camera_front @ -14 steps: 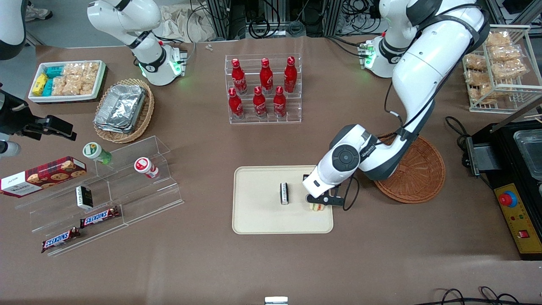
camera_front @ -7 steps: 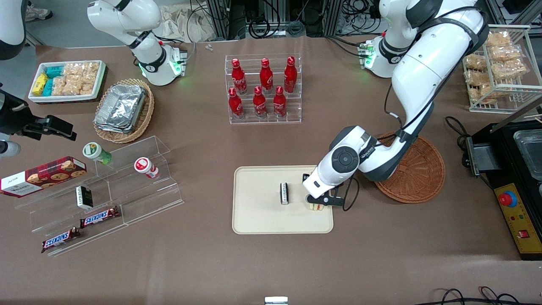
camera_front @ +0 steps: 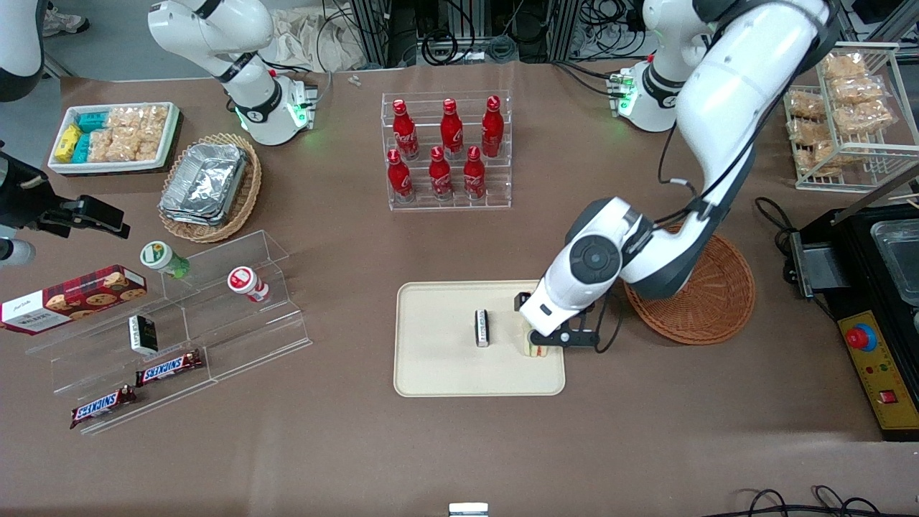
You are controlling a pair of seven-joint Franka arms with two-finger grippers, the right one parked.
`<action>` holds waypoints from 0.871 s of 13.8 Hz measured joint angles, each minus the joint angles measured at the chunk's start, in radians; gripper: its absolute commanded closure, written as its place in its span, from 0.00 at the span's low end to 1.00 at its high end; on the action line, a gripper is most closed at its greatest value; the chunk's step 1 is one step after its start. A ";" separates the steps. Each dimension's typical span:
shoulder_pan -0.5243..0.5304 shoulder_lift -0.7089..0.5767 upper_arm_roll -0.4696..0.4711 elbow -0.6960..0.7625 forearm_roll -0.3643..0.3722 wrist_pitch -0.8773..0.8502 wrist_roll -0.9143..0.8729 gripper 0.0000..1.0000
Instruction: Place sandwich from basket to tray
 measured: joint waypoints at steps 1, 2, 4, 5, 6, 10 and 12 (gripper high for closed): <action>0.000 -0.060 0.005 0.000 -0.028 -0.044 0.000 0.00; -0.001 -0.116 0.018 0.000 -0.053 -0.084 0.000 0.00; -0.002 -0.218 0.071 -0.001 -0.101 -0.179 0.048 0.00; -0.002 -0.265 0.108 -0.001 -0.131 -0.243 0.103 0.00; -0.002 -0.312 0.158 -0.001 -0.168 -0.304 0.177 0.00; 0.007 -0.493 0.407 -0.008 -0.277 -0.497 0.446 0.00; 0.010 -0.553 0.474 -0.034 -0.284 -0.511 0.486 0.00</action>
